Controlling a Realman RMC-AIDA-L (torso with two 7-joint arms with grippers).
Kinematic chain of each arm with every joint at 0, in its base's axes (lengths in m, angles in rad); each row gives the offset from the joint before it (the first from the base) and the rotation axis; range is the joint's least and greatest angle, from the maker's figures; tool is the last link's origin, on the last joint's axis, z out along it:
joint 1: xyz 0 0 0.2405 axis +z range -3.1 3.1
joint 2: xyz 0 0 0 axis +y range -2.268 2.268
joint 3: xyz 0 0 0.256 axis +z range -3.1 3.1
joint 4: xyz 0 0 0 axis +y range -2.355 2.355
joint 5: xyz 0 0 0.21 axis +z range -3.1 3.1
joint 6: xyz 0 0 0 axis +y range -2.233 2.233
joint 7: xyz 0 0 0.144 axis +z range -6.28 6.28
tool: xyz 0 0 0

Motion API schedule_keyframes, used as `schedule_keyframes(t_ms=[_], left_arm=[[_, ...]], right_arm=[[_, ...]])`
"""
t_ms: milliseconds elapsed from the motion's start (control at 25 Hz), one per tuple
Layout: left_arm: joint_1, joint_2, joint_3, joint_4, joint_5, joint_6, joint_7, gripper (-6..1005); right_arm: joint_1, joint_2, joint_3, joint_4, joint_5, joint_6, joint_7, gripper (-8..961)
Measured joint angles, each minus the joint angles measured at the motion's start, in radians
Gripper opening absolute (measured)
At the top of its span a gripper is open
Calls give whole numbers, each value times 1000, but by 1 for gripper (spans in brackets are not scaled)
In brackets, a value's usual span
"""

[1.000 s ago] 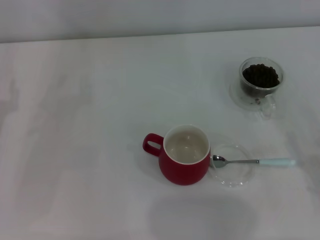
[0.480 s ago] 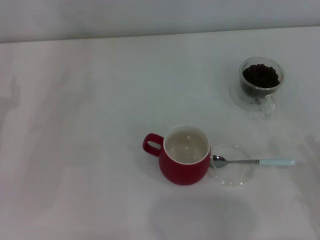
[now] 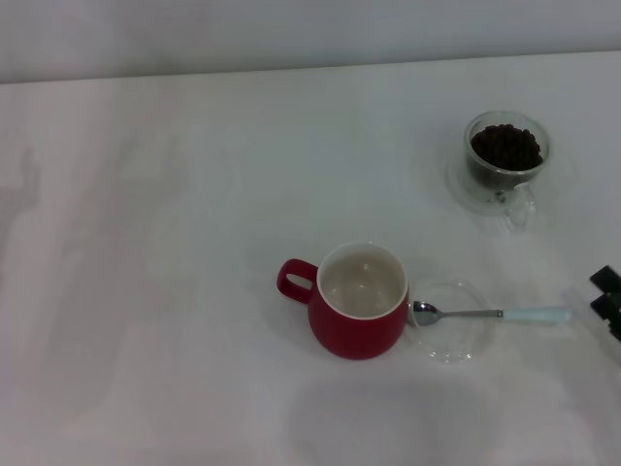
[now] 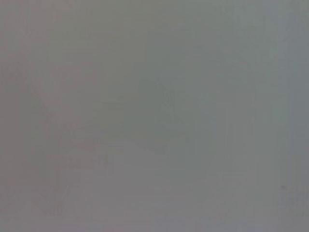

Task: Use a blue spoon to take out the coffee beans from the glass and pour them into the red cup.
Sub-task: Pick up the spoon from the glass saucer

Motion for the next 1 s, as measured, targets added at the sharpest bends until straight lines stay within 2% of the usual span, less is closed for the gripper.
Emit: schedule_keyframes(t_ms=[1000], left_arm=[[1,0,0,-5,-1,-14,0,504]], right_arm=[[21,2,-88,-7,-22,13,-4,772]])
